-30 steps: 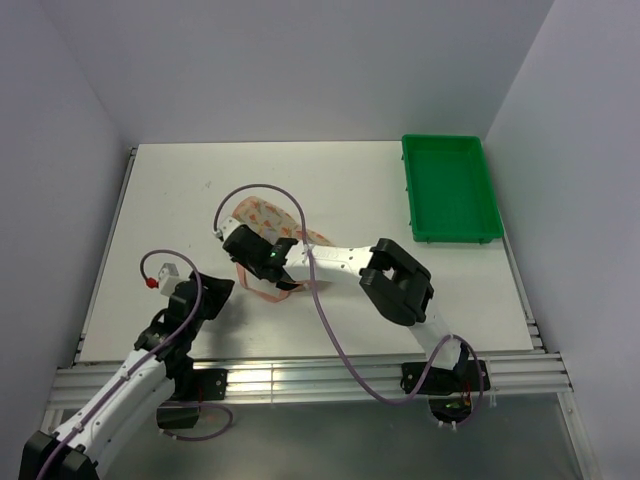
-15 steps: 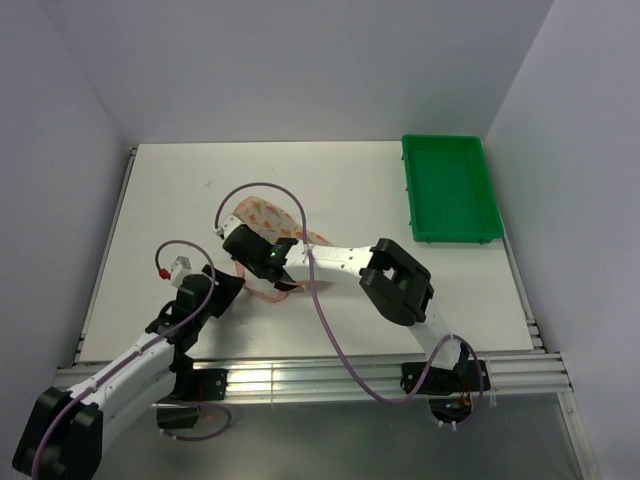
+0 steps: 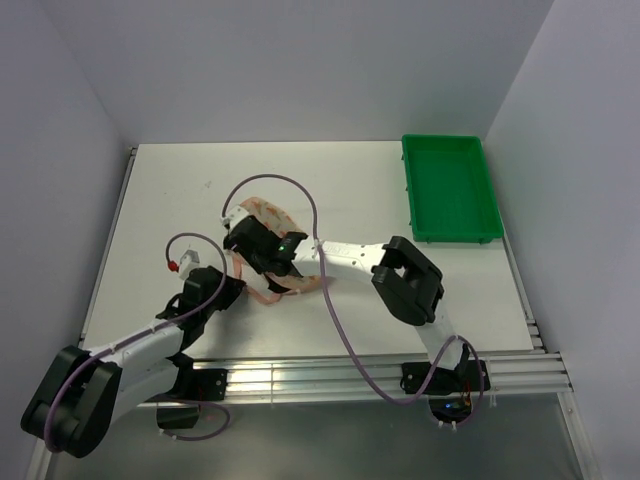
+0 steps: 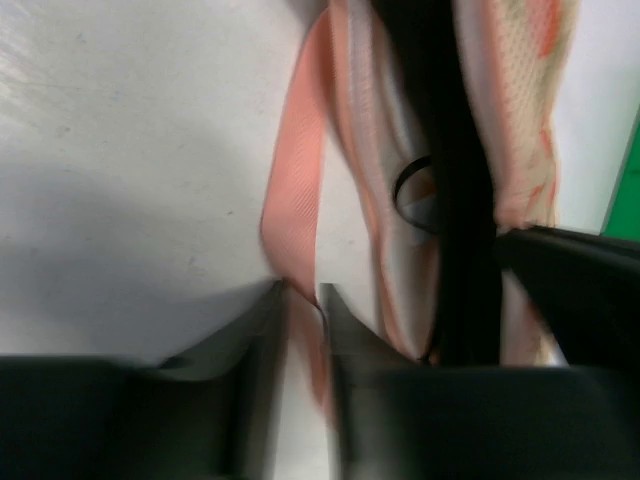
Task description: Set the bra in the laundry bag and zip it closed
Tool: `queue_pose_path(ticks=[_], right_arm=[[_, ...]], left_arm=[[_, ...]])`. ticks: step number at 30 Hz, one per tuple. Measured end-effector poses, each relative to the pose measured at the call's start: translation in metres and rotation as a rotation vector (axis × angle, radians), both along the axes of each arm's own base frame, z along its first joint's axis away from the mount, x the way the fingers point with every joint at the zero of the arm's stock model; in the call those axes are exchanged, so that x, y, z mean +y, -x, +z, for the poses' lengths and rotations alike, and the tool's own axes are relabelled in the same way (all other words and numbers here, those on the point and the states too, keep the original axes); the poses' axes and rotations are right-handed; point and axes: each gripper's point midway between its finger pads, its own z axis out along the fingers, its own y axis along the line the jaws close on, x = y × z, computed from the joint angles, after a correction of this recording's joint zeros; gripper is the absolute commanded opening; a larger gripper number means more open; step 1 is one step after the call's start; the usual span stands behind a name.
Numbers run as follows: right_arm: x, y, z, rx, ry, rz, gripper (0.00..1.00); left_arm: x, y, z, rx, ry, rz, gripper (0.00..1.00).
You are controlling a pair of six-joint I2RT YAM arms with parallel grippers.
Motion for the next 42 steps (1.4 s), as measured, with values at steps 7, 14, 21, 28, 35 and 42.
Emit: queue_pose_path(ticks=[7,14,21,28,35,42], right_arm=[[-0.007,-0.004,0.017,0.021,-0.096,-0.027,0.01],[-0.024,-0.005,0.05,0.052,-0.268,-0.05,0.02],[-0.05,-0.024,0.122,0.064,-0.549,-0.109,0.0],[-0.062,-0.04,0.148,0.069,-0.652,-0.144,0.0],[-0.071,-0.029,0.129,0.121,-0.621,-0.158,0.0],[-0.072,-0.036,0.146,0.046,-0.542,-0.127,0.02]], left_arm=[[0.003,0.004,-0.002,0.004,-0.042,-0.022,0.0],[-0.005,-0.018,0.099,-0.229,-0.001,-0.047,0.0],[-0.006,-0.02,0.245,-0.498,0.04,-0.067,0.0],[-0.02,-0.026,0.29,-0.551,0.037,-0.14,0.0],[-0.035,-0.025,0.289,-0.542,0.008,-0.199,0.0],[-0.043,-0.021,0.189,-0.367,-0.02,-0.235,0.0]])
